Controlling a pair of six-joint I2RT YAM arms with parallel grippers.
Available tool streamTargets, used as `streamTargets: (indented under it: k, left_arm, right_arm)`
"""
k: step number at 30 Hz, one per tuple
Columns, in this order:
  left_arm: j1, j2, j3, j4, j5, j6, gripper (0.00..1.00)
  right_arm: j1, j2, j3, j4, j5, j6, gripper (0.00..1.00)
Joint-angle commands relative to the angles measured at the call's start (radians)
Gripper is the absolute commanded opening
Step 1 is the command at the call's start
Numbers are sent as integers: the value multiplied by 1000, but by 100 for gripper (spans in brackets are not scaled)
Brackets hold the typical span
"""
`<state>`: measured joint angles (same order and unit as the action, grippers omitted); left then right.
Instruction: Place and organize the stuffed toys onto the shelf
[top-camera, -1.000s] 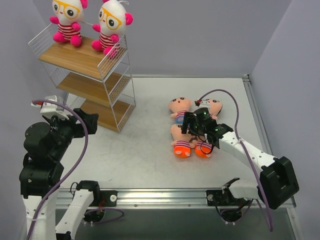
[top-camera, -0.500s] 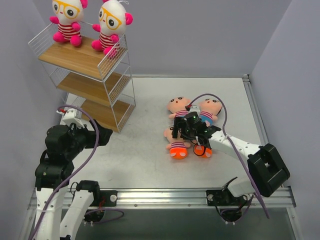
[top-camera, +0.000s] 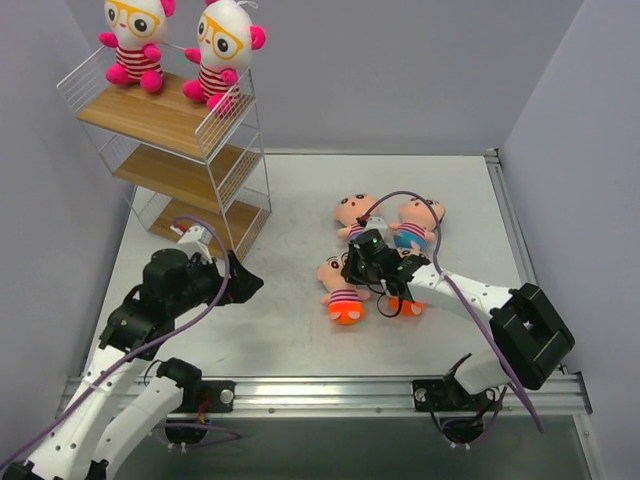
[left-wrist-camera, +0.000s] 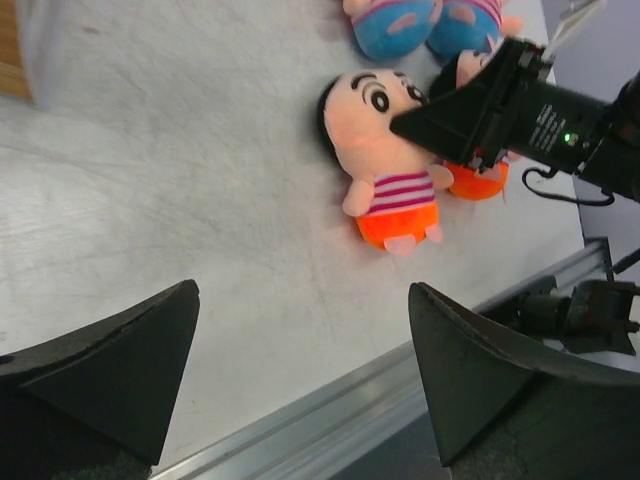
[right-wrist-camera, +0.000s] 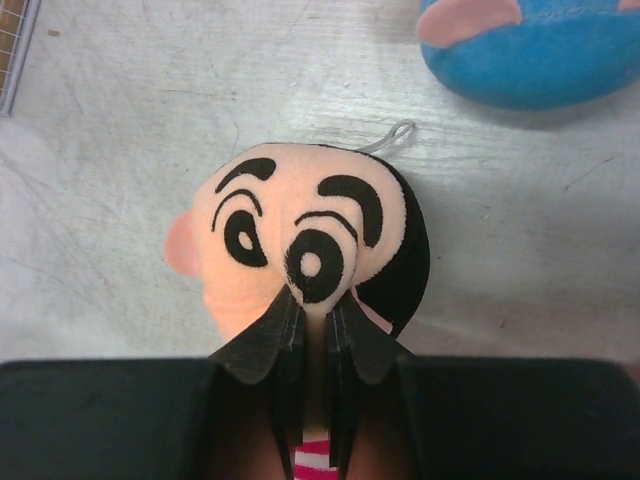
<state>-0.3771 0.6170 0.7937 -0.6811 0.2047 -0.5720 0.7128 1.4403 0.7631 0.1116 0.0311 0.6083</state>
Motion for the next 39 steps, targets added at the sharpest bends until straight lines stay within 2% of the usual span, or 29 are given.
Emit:
streamTargets:
  k: [1, 7, 9, 12, 18, 29, 32, 39]
  left_arm:
    - [-208, 68, -24, 139, -185, -122, 95]
    - [-465, 220, -28, 264, -451, -239, 100]
    - [-520, 251, -30, 317, -475, -253, 93]
    - [-574, 303, -30, 385, -511, -278, 91]
    - [-634, 378, -33, 454, -562, -290, 89]
    - [-641, 431, -59, 473, -597, -367, 79]
    - [-640, 432, -63, 489, -599, -373, 70]
    - [-640, 405, -82, 508, -614, -374, 26]
  right_arm:
    - [22, -55, 47, -10, 44, 74, 0]
    - [43, -109, 50, 62, 128, 217, 0]
    - [53, -127, 47, 85, 138, 249, 0]
    - [68, -133, 45, 120, 147, 301, 0]
    - [94, -167, 12, 189, 165, 387, 0]
    - [99, -222, -34, 281, 167, 441, 0]
    - [102, -213, -39, 298, 156, 447, 0]
    - [114, -176, -48, 321, 130, 452, 0]
